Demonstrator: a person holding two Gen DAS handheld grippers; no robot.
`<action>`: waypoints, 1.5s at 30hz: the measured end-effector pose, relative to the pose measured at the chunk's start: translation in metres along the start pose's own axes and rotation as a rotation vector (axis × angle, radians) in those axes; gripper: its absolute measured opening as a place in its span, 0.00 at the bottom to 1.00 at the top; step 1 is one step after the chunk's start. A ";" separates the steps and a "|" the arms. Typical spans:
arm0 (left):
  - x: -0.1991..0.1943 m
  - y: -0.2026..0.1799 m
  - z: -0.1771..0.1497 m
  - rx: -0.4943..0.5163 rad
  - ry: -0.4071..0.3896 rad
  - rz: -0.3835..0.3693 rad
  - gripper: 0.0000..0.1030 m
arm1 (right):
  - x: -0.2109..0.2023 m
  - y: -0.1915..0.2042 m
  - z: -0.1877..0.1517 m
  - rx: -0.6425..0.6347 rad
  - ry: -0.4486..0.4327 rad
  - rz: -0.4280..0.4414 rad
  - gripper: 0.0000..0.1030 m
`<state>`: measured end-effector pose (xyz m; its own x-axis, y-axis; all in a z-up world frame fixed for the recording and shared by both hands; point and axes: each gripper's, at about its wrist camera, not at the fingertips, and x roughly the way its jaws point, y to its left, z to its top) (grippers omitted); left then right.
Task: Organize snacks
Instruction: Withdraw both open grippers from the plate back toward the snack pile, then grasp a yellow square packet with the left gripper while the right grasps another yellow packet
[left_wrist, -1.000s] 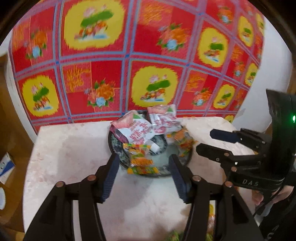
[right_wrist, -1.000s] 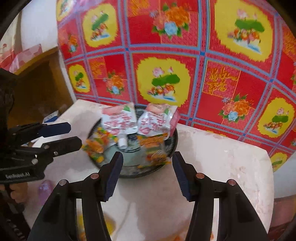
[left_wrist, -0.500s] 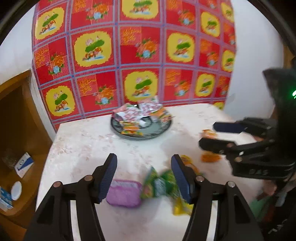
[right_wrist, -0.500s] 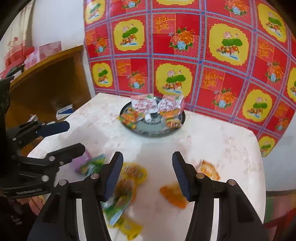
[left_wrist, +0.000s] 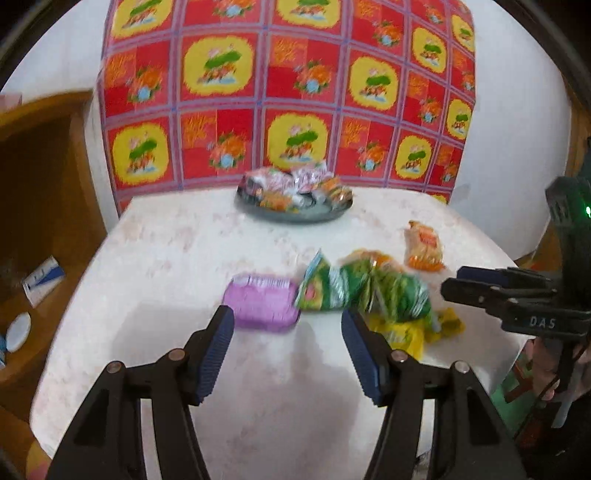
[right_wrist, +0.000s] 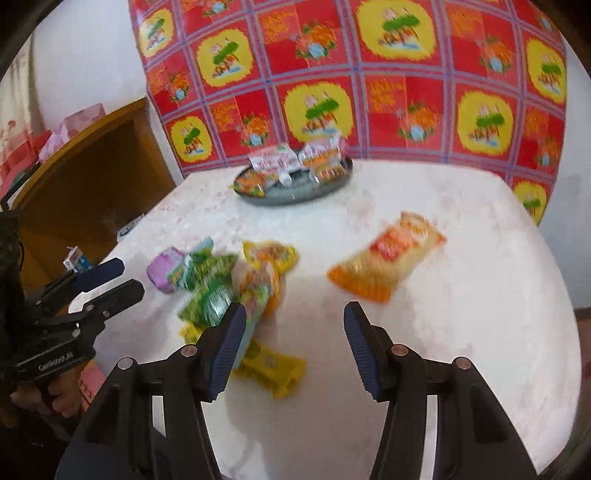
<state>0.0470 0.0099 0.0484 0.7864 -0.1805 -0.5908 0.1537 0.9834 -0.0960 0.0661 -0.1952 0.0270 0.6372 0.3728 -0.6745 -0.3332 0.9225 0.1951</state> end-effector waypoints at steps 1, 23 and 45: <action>0.001 0.003 -0.003 -0.011 0.006 -0.004 0.62 | 0.000 -0.001 -0.004 0.004 0.002 -0.006 0.55; 0.001 0.007 -0.039 0.014 -0.046 0.018 0.62 | -0.009 -0.011 -0.046 -0.092 -0.084 -0.115 0.56; 0.027 -0.047 -0.019 0.048 0.044 -0.298 0.39 | -0.019 -0.045 -0.055 0.113 -0.179 0.102 0.56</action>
<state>0.0494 -0.0405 0.0216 0.6757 -0.4589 -0.5769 0.4026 0.8853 -0.2328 0.0309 -0.2490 -0.0078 0.7205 0.4674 -0.5123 -0.3289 0.8807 0.3409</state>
